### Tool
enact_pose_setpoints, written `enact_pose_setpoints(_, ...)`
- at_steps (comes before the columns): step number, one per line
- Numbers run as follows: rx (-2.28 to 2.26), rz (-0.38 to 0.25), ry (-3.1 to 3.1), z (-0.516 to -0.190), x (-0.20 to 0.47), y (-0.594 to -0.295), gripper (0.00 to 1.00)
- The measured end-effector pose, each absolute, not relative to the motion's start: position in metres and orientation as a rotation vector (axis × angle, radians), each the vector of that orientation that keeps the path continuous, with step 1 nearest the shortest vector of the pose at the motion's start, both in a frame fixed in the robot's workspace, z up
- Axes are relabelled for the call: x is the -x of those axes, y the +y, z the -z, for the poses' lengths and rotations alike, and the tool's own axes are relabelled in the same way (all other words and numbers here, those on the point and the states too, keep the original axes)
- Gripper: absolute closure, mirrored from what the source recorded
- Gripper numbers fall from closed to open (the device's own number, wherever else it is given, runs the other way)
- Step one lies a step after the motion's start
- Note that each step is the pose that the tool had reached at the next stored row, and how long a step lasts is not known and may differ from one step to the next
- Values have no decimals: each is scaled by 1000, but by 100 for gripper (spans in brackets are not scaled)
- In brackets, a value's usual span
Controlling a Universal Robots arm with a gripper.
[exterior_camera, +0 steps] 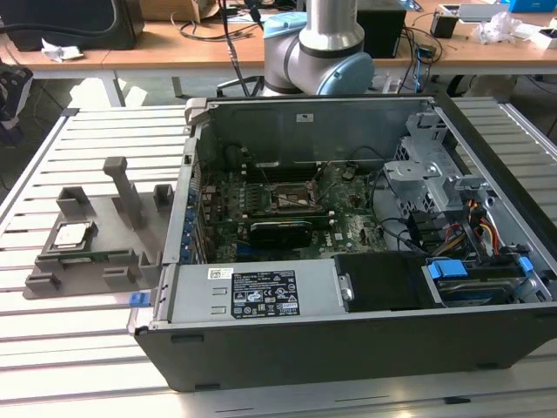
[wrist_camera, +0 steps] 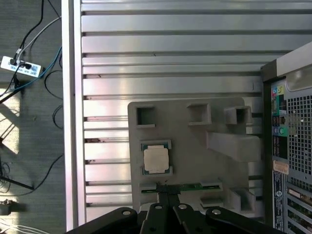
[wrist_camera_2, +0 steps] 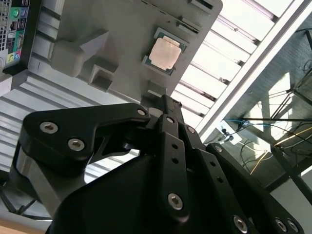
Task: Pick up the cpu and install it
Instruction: 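Reach for the cpu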
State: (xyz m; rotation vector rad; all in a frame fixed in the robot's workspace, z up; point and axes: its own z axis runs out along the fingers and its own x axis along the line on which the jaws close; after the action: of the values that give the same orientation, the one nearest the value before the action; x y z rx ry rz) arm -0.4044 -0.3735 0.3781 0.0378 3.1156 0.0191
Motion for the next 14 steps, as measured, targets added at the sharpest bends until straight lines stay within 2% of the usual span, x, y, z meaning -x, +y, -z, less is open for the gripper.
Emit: enact_pose_setpoints(14,-38,-19,3116,-375,418,-373,89)
